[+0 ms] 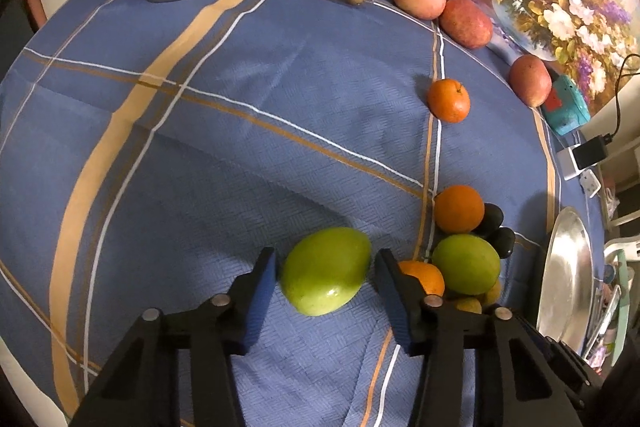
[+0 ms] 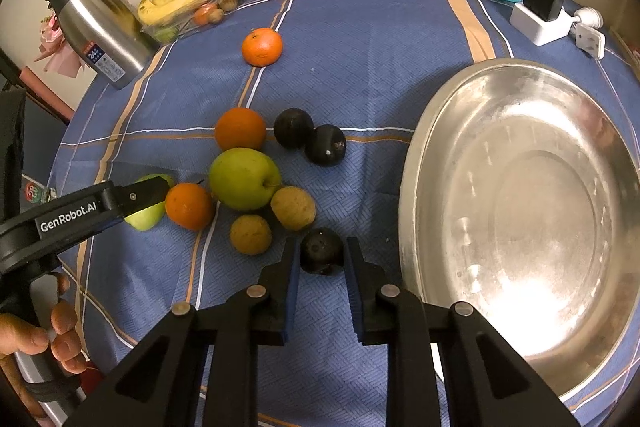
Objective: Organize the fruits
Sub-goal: 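Grasp a black plum with the right tool while the left tool grasps the green mango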
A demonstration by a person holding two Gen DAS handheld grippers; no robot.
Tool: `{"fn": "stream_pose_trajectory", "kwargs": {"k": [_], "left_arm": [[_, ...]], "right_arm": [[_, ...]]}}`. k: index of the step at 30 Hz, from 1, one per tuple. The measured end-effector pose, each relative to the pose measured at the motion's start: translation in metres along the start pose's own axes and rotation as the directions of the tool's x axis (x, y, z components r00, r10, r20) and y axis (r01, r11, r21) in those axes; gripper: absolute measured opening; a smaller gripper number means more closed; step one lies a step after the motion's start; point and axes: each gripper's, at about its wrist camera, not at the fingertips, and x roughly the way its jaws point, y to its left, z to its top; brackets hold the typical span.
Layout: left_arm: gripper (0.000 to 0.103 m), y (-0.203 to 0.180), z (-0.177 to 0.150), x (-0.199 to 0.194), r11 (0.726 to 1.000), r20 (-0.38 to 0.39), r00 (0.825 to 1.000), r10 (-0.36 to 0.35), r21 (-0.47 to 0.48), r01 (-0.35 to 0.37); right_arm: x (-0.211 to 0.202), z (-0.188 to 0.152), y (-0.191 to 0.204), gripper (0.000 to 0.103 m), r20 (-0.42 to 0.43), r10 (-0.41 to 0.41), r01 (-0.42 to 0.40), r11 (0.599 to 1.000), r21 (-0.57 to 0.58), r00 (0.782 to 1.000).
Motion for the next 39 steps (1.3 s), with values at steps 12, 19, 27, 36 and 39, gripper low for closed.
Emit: {"fn": "stream_pose_trajectory", "kwargs": {"k": [12, 19, 27, 36, 39], "left_arm": [[0.049, 0.005, -0.001, -0.004, 1.000, 0.005, 1.000, -0.010, -0.020, 0.010], [0.049, 0.008, 0.001, -0.009, 0.999, 0.021, 1.000, 0.004, -0.032, -0.004], [0.049, 0.012, 0.001, -0.017, 0.999, 0.048, 0.999, 0.013, -0.045, -0.011], [0.049, 0.009, 0.001, -0.023, 0.999, 0.072, 0.997, 0.035, -0.030, -0.033], [0.049, 0.007, 0.002, -0.024, 0.999, 0.078, 0.996, 0.044, -0.024, -0.042]], "right_arm": [[0.000, -0.001, 0.000, 0.022, -0.001, -0.001, 0.001, 1.000, -0.001, 1.000], [-0.001, -0.002, 0.001, 0.021, 0.004, 0.005, -0.005, 1.000, 0.000, 1.000], [-0.011, -0.001, 0.000, 0.021, 0.026, 0.026, -0.026, 1.000, 0.007, 0.999], [-0.025, 0.003, 0.000, 0.021, 0.076, 0.046, -0.047, 0.999, 0.011, 0.996], [-0.028, 0.004, -0.003, 0.021, 0.082, 0.046, -0.048, 0.999, 0.022, 0.996]]}}
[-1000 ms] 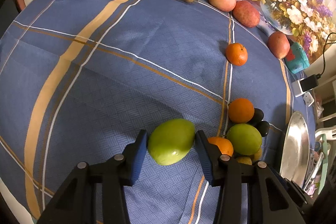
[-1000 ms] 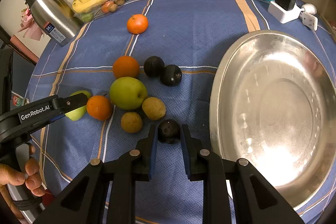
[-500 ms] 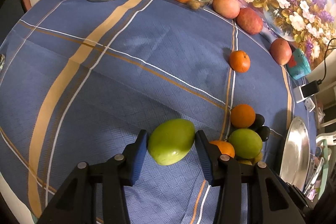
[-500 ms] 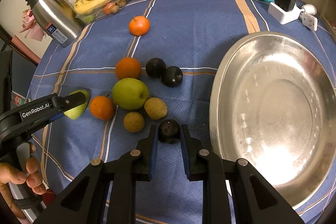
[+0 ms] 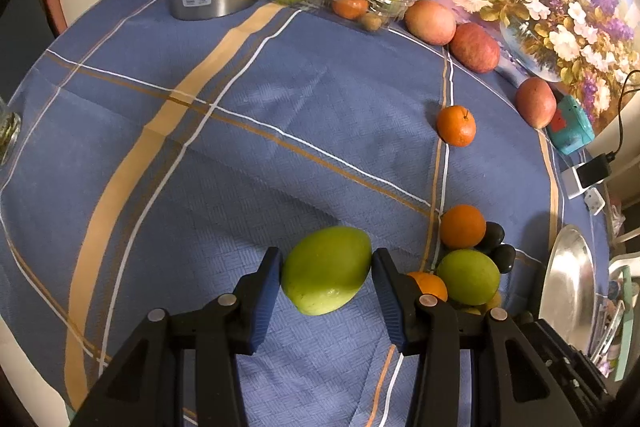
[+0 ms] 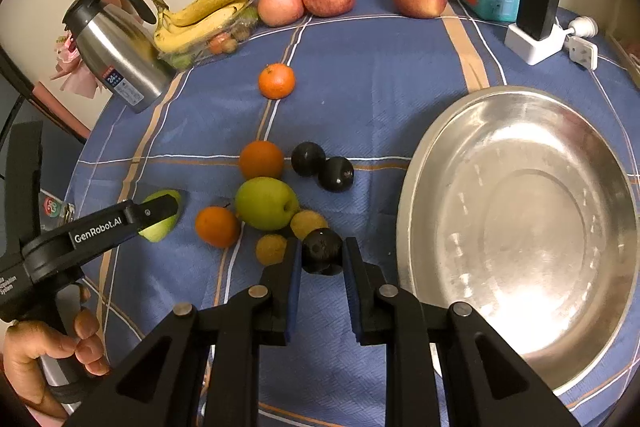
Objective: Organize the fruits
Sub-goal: 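Grasp a black plum with the right tool while the left tool grasps the green mango, then carry both fruits over the steel bowl and open both tools to drop them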
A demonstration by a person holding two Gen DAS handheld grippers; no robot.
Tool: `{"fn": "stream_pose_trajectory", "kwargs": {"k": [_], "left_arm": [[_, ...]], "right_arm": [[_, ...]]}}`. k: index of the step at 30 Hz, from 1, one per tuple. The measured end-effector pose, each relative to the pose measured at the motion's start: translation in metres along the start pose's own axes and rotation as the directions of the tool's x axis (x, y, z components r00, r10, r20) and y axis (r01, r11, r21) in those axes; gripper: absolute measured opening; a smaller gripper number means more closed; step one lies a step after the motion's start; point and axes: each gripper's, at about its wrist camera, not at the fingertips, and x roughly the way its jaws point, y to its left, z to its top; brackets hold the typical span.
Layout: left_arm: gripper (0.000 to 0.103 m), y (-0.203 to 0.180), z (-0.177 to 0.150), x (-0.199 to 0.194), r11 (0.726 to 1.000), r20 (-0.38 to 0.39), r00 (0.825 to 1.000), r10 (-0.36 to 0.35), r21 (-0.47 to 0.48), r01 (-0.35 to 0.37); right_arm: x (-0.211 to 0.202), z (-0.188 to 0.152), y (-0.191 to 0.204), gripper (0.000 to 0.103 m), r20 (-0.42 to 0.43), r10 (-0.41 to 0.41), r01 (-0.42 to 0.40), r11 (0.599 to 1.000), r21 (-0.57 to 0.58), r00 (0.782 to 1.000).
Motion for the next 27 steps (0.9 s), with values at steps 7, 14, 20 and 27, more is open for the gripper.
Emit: {"fn": "stream_pose_trajectory", "kwargs": {"k": [7, 14, 20, 27], "left_arm": [[0.049, -0.018, 0.003, -0.012, 0.999, 0.039, 0.999, -0.013, 0.047, 0.012], [0.049, -0.046, 0.003, -0.024, 0.993, 0.058, 0.996, -0.063, 0.107, 0.057], [0.049, -0.084, -0.003, -0.030, 0.976, 0.052, 0.995, -0.091, 0.201, 0.079], [0.049, -0.145, -0.018, -0.028, 0.934, 0.009, 0.989, -0.150, 0.330, 0.139]], "right_arm": [[-0.016, 0.004, -0.014, 0.021, 0.050, -0.047, 0.045, 0.998, 0.046, 0.998], [-0.034, 0.009, -0.043, 0.021, 0.094, -0.114, 0.102, 0.986, 0.129, 0.989], [-0.040, 0.009, -0.085, 0.021, 0.091, -0.144, 0.118, 0.962, 0.245, 0.985], [-0.046, 0.007, -0.126, 0.021, 0.074, -0.224, 0.189, 0.926, 0.327, 0.972]]}}
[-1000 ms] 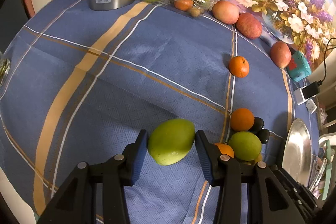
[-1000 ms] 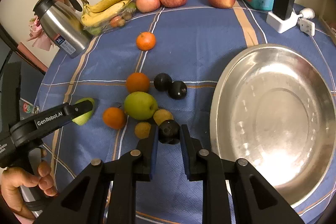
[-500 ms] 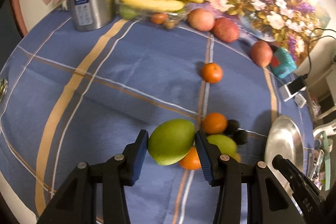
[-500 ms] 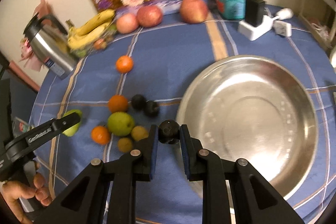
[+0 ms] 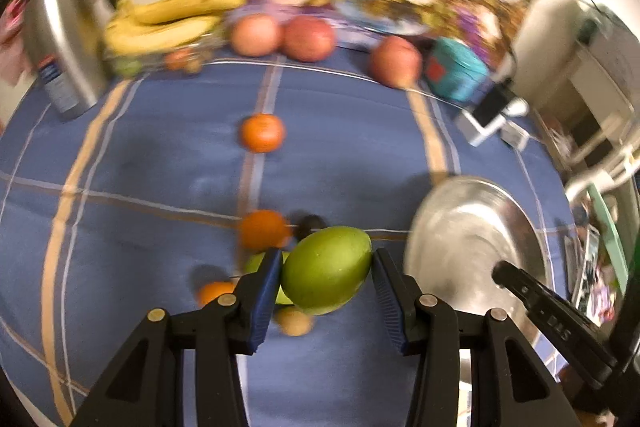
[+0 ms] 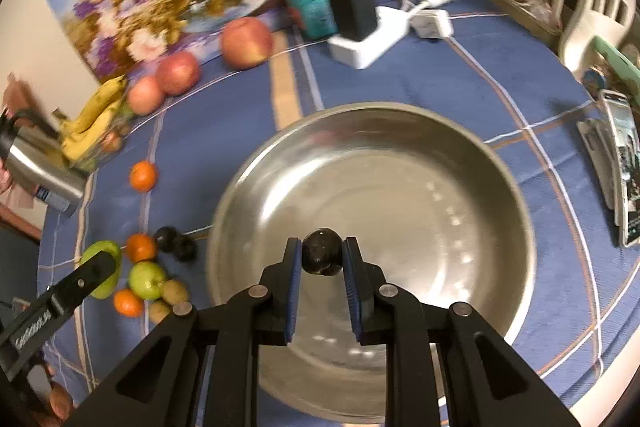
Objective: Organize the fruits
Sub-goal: 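Carry both fruits over the steel bowl and open both tools to drop them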
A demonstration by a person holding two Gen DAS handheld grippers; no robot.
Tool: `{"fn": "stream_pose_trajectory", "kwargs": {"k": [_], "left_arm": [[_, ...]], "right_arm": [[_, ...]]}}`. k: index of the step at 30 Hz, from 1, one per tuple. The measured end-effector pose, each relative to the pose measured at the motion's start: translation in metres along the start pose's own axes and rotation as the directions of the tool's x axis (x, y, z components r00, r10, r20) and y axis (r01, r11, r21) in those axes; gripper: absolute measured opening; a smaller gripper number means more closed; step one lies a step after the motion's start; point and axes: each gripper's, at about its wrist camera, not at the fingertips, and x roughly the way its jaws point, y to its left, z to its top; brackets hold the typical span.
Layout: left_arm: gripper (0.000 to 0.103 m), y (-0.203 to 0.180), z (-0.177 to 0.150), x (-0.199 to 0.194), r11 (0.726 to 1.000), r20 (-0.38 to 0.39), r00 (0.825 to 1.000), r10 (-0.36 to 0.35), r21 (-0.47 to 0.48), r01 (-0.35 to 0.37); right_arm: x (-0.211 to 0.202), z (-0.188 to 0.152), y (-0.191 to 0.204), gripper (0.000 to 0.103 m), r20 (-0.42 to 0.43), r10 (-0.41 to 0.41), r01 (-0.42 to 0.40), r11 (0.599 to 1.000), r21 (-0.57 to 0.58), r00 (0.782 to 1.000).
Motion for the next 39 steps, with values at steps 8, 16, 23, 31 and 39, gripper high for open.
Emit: {"fn": "stream_pose_trajectory", "kwargs": {"k": [8, 16, 23, 31, 39], "left_arm": [[0.049, -0.064, 0.002, 0.017, 0.988, -0.029, 0.998, -0.054, 0.141, 0.057], [0.049, -0.094, -0.008, 0.049, 0.975, -0.076, 0.994, -0.075, 0.202, 0.089], [0.049, -0.097, -0.017, 0.062, 0.974, -0.095, 0.994, -0.050, 0.217, 0.070], [0.055, -0.099, -0.018, 0.061, 0.971, -0.091, 0.994, -0.052, 0.229, 0.072], [0.059, -0.094, -0.013, 0.053, 0.974, -0.072, 0.996, -0.055, 0.216, 0.069]], "right_arm": [[-0.001, 0.011, -0.025, 0.022, 0.019, -0.033, 0.032, 0.998, 0.055, 0.999], [0.008, 0.016, -0.037, 0.022, -0.008, -0.025, 0.025, 0.996, 0.090, 1.000], [0.014, 0.012, -0.042, 0.022, -0.048, -0.029, 0.034, 0.994, 0.109, 0.998], [0.012, 0.012, -0.041, 0.022, -0.049, -0.032, 0.037, 0.994, 0.105, 0.998], [0.012, 0.012, -0.040, 0.025, -0.049, -0.035, 0.039, 0.994, 0.101, 0.998]]}}
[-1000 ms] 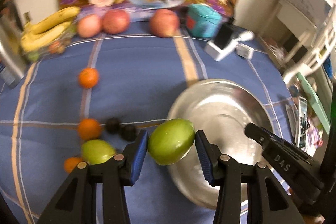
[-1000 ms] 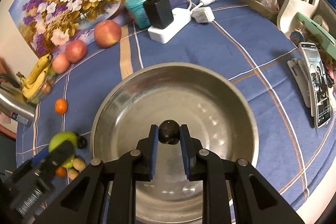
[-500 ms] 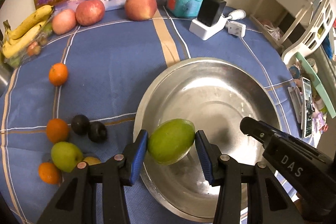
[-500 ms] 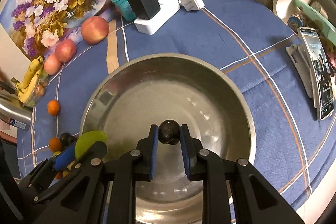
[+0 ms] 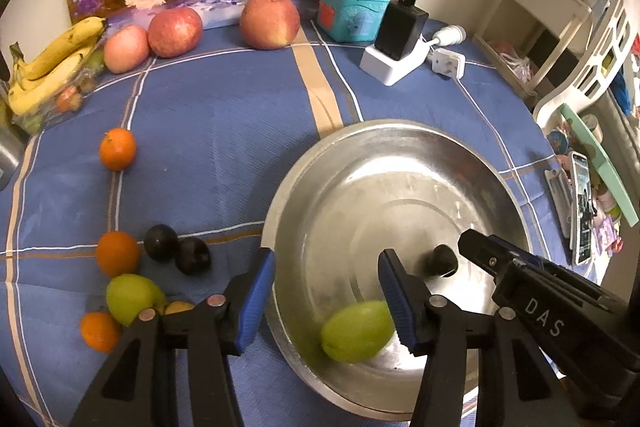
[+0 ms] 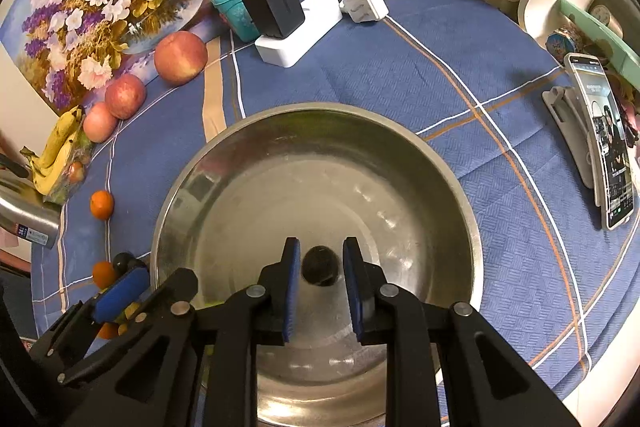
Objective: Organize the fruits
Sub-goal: 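Carry both fruits over the steel bowl and open both tools to drop them, then move both open tools back toward the fruit cluster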
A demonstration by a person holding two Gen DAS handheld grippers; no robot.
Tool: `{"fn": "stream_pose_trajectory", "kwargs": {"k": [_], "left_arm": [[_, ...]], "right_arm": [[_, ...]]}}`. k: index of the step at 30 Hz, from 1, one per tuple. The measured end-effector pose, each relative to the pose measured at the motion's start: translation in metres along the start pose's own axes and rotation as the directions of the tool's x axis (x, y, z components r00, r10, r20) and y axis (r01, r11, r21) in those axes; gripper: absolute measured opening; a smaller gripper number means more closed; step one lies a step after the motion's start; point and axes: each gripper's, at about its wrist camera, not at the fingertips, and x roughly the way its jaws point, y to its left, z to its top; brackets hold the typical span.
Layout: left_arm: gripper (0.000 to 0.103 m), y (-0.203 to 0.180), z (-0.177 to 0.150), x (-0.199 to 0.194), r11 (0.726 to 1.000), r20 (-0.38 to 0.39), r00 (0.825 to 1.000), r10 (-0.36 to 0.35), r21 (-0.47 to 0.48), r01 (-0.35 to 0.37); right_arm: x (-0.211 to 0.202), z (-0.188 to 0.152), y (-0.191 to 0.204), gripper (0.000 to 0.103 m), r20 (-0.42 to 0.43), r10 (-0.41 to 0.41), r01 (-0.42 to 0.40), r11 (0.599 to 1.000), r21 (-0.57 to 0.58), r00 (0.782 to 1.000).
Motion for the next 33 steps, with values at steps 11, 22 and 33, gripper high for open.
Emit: {"fn": "stream_pose_trajectory", "kwargs": {"k": [11, 22, 33], "left_arm": [[0.073, 0.030, 0.001, -0.005, 0.995, -0.012, 0.998, 0.056, -0.082, -0.057], [0.090, 0.080, -0.001, -0.020, 0.961, 0.010, 0.985, 0.172, -0.222, -0.166], [0.090, 0.141, -0.011, -0.040, 0.887, 0.007, 0.977, 0.213, -0.421, -0.191]], "right_arm": [[0.000, 0.000, -0.004, 0.060, -0.014, -0.023, 0.023, 0.999, 0.023, 1.000], [0.001, 0.000, 0.002, 0.061, -0.030, -0.001, 0.001, 1.000, -0.009, 1.000], [0.000, -0.004, 0.018, 0.060, -0.034, 0.015, -0.018, 0.998, -0.065, 0.999]]}}
